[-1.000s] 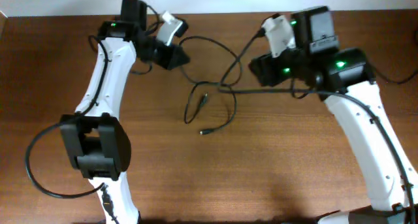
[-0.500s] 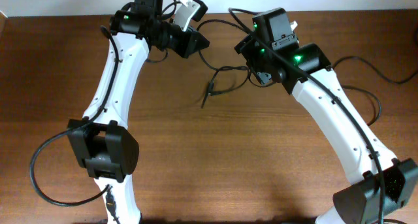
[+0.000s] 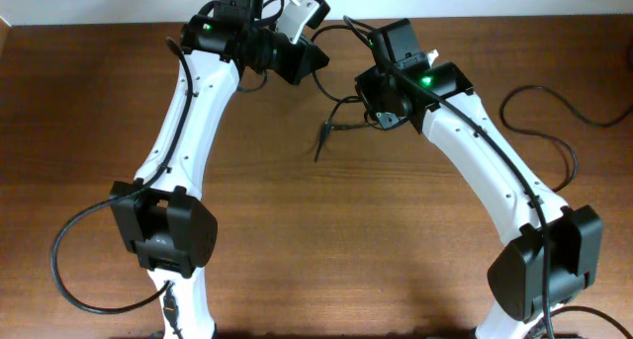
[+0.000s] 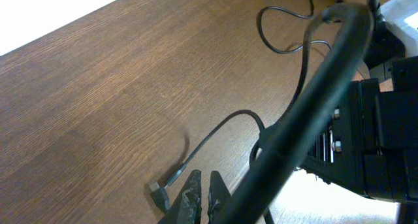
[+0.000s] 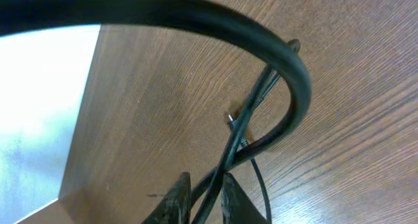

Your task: Untangle cables

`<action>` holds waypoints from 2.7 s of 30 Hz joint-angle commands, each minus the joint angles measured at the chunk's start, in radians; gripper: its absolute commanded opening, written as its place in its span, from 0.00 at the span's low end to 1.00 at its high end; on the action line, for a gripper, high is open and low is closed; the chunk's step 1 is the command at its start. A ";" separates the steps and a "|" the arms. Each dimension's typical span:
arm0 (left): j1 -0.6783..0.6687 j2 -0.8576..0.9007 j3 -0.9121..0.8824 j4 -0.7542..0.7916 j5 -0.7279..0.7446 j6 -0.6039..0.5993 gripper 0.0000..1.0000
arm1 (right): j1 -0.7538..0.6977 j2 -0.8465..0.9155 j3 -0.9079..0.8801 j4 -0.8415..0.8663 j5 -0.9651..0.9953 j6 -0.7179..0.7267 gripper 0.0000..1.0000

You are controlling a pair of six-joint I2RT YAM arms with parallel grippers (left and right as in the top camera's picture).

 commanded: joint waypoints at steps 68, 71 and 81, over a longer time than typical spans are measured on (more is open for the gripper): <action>0.025 0.032 0.023 0.098 -0.234 -0.089 0.00 | 0.038 0.200 -0.010 0.370 -0.018 0.027 0.04; 0.025 0.032 0.023 0.098 -0.234 -0.089 0.00 | 0.038 0.200 -0.010 0.372 -0.024 0.026 0.04; 0.025 0.032 0.022 0.130 -0.299 -0.089 0.00 | 0.218 0.004 -0.009 0.276 -0.091 -0.741 0.04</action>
